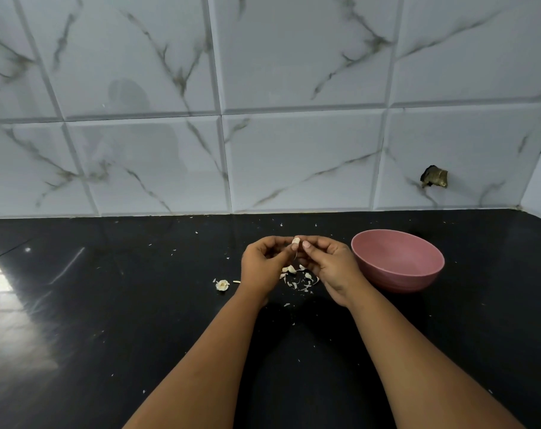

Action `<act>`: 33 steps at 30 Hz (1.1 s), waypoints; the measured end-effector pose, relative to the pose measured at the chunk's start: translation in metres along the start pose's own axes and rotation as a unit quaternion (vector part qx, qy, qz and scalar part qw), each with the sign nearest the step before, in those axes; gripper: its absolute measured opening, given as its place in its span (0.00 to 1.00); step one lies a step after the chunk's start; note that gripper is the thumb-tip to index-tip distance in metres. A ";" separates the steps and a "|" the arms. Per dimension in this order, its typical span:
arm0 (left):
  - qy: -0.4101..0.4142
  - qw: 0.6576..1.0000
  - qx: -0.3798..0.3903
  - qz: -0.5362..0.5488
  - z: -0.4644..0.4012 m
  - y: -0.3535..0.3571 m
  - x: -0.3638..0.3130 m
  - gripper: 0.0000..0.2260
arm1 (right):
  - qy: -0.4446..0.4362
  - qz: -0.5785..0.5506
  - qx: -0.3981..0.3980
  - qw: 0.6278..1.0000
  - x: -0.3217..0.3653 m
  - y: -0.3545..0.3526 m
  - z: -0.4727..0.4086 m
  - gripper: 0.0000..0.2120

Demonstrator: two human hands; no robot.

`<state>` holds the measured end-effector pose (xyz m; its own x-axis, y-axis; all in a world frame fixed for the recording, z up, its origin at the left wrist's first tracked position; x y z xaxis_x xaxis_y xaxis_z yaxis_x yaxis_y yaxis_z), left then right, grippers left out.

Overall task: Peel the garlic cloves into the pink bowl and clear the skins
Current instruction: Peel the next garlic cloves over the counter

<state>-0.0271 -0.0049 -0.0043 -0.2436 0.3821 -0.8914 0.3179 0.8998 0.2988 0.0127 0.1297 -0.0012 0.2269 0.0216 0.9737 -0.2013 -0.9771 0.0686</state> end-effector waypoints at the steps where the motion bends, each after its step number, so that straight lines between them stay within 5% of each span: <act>1: -0.002 1.000 -0.004 0.006 0.000 -0.001 0.000 0.04 | 0.000 0.003 0.001 1.000 0.000 0.000 0.000 0.07; 25: -0.018 0.998 0.037 0.058 0.001 0.007 0.001 0.09 | -0.020 0.097 -0.094 0.991 0.002 -0.004 -0.002 0.05; 33: 0.027 0.998 0.031 -0.045 0.001 0.005 0.002 0.08 | -0.012 0.121 -0.102 0.987 0.003 -0.005 -0.001 0.07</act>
<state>-0.0252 0.0005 -0.0042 -0.3214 0.3126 -0.8939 0.3482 0.9168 0.1954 0.0138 0.1346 0.0013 0.1698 -0.2146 0.9618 -0.4392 -0.8902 -0.1211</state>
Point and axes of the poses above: each hand's wrist, its own z-axis away from the middle knuckle, its own y-axis out of the palm, x = y × z, the point moved 2 cm from there along -z, towards the middle knuckle, and after that the axes turned 14 degrees about z, right-handed, at the moved point
